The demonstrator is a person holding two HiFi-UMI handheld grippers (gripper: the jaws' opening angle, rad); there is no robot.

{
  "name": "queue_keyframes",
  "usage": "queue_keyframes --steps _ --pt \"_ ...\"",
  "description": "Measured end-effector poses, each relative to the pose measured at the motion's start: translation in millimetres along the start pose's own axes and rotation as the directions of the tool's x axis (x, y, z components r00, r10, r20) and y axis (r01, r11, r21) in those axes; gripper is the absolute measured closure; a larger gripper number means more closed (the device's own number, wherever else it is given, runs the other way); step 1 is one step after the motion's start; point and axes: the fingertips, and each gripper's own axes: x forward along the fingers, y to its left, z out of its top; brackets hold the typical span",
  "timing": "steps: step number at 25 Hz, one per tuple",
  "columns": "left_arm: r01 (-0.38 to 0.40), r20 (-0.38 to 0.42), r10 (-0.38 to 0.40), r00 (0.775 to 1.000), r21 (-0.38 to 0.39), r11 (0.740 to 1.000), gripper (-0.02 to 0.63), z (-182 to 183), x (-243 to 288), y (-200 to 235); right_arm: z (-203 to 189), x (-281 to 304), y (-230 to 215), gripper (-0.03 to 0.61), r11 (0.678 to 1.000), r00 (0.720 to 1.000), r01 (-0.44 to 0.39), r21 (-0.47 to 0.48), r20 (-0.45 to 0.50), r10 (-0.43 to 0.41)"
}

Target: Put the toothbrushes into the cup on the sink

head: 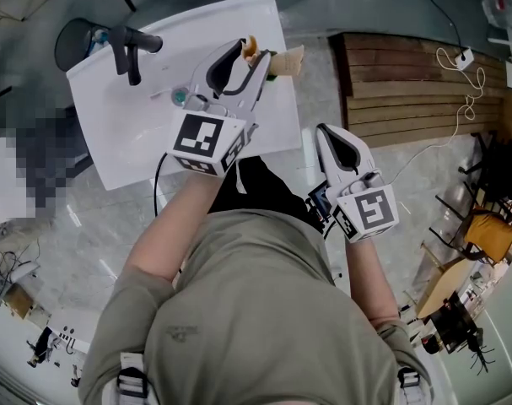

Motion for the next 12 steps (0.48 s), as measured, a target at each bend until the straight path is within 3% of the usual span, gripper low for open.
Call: queue_keyframes --steps 12 --pt "0.019 0.016 -0.02 1.0 0.006 1.0 0.483 11.2 -15.1 -3.0 1.3 -1.0 13.0 0.568 1.0 1.0 0.008 0.004 0.018 -0.008"
